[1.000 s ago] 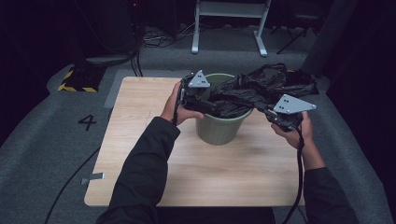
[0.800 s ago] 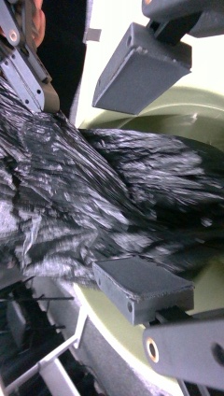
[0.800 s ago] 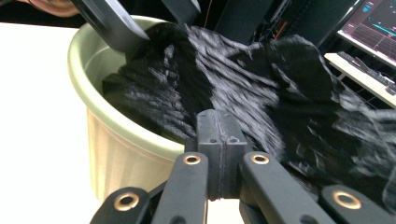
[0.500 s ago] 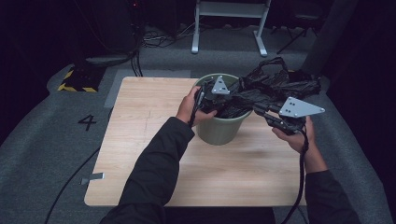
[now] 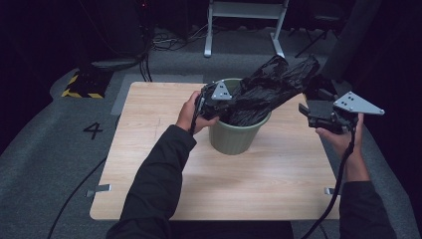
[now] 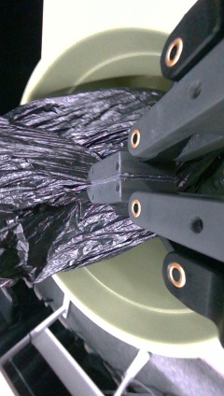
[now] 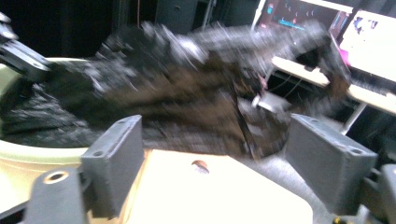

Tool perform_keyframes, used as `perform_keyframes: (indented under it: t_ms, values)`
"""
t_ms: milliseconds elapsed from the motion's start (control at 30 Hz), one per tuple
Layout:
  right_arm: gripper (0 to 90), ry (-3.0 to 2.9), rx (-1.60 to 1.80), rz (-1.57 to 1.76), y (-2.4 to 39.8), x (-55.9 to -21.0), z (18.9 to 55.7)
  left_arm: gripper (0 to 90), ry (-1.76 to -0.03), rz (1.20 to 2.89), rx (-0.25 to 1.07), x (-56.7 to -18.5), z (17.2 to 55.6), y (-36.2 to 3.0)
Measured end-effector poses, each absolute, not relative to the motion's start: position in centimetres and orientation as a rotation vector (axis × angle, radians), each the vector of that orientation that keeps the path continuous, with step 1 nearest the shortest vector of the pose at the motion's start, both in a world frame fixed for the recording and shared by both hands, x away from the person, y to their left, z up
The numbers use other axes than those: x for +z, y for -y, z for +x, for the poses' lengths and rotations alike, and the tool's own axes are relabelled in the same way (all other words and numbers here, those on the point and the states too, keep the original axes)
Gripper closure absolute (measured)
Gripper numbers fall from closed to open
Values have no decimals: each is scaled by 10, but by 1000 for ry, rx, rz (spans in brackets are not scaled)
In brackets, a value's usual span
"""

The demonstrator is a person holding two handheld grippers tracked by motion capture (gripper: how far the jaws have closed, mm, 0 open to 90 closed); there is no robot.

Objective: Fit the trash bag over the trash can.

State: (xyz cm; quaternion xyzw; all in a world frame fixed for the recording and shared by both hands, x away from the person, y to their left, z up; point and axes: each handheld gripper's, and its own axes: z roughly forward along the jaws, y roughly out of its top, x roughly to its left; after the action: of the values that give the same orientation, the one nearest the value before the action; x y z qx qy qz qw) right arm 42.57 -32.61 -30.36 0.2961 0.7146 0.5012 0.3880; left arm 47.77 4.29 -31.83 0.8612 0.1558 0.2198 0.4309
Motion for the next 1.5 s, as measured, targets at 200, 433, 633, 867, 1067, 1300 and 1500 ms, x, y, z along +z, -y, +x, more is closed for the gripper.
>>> perform_keyframes:
  t_ms: [200,433,633,867,1067,1300,1500]
  values:
    - [170,-1918,1381,766,318,-314,446,897,-369,2130,511,-320,476,-49]
    - [177,-2012,1529,651,277,-315,448,895,-305,2136,494,-322,464,-42]
    - [625,-2048,1462,538,249,-315,439,891,-274,2145,493,-324,456,-42]
    - [888,-2058,1425,486,241,-313,433,672,-282,2105,476,-322,451,-43]
    - [900,-2083,1371,420,235,-314,425,233,-379,2001,437,-312,452,-36]
    - [900,-2123,1337,353,226,-321,416,689,-308,2063,492,-310,448,-20]
    - [900,-2140,1369,322,225,-330,405,900,-247,2105,530,-317,443,-25]
